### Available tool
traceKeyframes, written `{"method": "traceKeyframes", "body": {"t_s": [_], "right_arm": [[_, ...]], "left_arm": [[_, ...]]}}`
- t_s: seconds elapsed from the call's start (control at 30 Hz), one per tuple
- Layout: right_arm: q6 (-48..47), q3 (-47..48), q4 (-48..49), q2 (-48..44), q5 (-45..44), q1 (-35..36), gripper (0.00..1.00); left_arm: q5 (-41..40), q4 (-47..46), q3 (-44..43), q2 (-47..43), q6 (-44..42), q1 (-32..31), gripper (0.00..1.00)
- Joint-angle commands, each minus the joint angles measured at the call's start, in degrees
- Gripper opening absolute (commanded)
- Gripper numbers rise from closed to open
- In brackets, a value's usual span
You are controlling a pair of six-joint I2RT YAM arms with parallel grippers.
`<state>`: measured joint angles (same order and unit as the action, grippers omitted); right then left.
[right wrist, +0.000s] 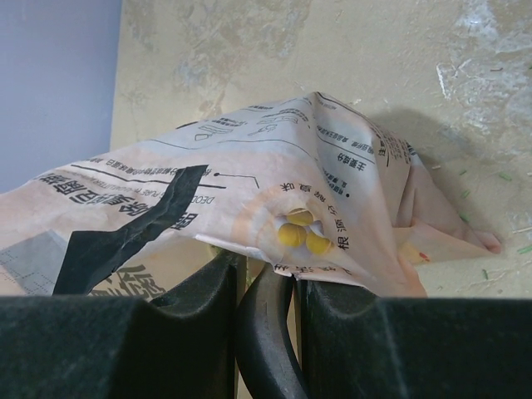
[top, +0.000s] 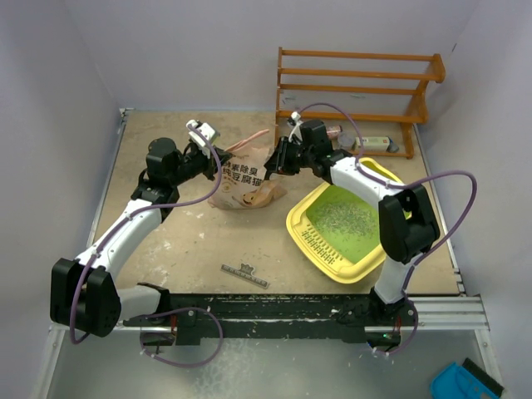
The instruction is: Fill the litter box with clean litter
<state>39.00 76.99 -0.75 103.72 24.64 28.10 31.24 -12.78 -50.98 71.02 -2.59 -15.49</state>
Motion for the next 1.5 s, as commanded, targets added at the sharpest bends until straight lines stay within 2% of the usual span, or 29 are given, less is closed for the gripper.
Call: {"method": "traceKeyframes", "body": {"t_s": [0.0, 0.33, 0.87, 1.47], "right_arm": [[5.26, 0.52, 3.87, -4.14, 9.62, 0.83, 0.0], [8.27, -0.42, 7.38, -5.14, 11.2, -0.17, 0.0], [16.88, -8.62, 21.59, -6.98, 15.17, -3.69, 0.0], [12.95, -12.39, 16.23, -14.51, 10.72, -7.22, 0.0]], "left_arm": [[0.44, -6.34, -2.19, -0.72, 0.22, 0.46, 0.0], [0.16, -5.68, -2.45, -0.41, -0.09, 0.56, 0.0], [0.57, -5.51, -2.63, -0.32, -0.14, 0.64, 0.0], [0.83, -5.59, -2.62, -0.32, -0.21, 0.68, 0.0]]}}
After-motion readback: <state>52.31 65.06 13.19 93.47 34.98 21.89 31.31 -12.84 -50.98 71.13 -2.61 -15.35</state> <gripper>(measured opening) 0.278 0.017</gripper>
